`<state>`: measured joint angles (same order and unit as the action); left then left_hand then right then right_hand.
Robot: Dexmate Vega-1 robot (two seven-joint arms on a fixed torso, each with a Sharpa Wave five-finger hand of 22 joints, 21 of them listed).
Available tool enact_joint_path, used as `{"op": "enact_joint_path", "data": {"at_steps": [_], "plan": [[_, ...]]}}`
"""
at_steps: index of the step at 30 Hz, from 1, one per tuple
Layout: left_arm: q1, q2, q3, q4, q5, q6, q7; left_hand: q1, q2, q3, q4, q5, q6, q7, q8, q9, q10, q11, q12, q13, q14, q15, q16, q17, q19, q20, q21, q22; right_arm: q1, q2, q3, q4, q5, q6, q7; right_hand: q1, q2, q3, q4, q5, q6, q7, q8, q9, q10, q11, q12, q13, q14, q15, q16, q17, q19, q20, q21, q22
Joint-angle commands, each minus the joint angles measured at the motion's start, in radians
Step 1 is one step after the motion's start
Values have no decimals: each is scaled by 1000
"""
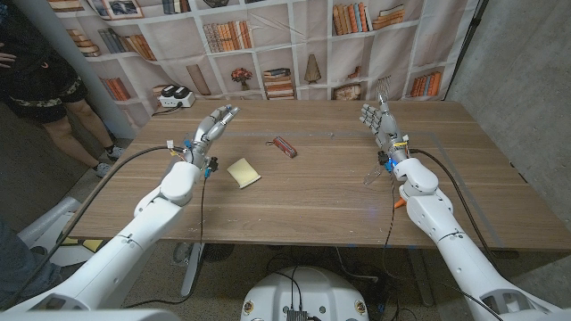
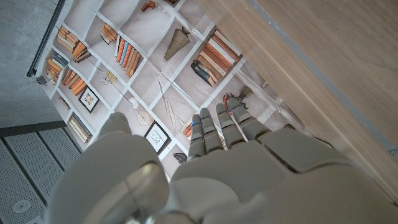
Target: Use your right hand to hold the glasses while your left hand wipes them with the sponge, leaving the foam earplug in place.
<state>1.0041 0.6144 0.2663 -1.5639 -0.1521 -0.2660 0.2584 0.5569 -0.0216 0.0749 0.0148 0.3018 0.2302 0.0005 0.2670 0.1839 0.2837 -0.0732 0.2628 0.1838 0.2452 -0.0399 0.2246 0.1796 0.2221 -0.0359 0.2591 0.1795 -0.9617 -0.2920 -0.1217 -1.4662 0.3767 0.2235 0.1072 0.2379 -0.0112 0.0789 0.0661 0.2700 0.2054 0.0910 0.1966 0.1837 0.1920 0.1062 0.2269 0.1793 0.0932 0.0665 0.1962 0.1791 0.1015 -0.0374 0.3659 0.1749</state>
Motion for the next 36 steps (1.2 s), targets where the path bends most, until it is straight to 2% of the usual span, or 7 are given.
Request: {"op": "enact_joint_path", "data": {"at_steps": [1,7,13,23,32,36], "plan": [[27,24,15,-19,149,-31,137,19,-2,1,-9,-1,36,0,9,3,34,-4,6,4,33,-34,8,1,28,-22,10,3,-16,-10,-7,-34,-12,-17,-20,9,-1,0,-4,-3,4,-2,5,4,9,1,6,4,10,2,4,4,8,-11,-4,1],[49,41,16,-51,211,-16,194,45,1,1,-20,2,92,-11,14,3,93,-23,10,5,94,-43,14,3,70,-25,18,5,-15,-3,-1,-30,2,-33,-27,10,0,-1,-4,-5,6,-2,5,4,12,-2,6,4,14,-1,4,4,13,-10,-5,1],[77,59,7,-99,262,29,241,60,3,3,-27,5,115,-11,17,3,107,-22,7,5,113,-46,15,3,81,-27,19,6,-21,-6,3,-45,-3,-38,-35,11,0,-1,-6,-6,12,-7,7,4,19,-4,8,5,19,-4,4,4,16,-10,-8,1],[115,83,-2,-176,358,136,294,80,8,8,-35,7,125,-21,14,3,108,-30,-1,5,108,-51,6,4,80,-28,15,7,-47,-23,-3,-101,-12,-44,-40,14,3,-1,-7,-8,15,-7,7,4,23,-5,7,5,23,-4,4,4,19,-10,-12,1],[150,93,-3,-224,453,202,350,103,14,15,-46,9,125,-30,8,3,108,-38,-8,6,107,-53,0,4,75,-26,11,8,-51,-18,-9,-96,-3,-42,-34,15,4,-2,-8,-10,19,-8,8,4,26,-4,7,5,24,-4,3,4,20,-10,-16,2],[166,89,-4,-241,490,234,376,134,16,22,-61,10,124,-36,0,4,96,-43,-23,6,81,-55,-18,3,47,-26,-5,7,-53,-21,-12,-104,-3,-40,-30,16,6,-2,-9,-12,27,-12,10,5,36,-11,10,5,33,-9,5,4,24,-11,-19,2]]}}
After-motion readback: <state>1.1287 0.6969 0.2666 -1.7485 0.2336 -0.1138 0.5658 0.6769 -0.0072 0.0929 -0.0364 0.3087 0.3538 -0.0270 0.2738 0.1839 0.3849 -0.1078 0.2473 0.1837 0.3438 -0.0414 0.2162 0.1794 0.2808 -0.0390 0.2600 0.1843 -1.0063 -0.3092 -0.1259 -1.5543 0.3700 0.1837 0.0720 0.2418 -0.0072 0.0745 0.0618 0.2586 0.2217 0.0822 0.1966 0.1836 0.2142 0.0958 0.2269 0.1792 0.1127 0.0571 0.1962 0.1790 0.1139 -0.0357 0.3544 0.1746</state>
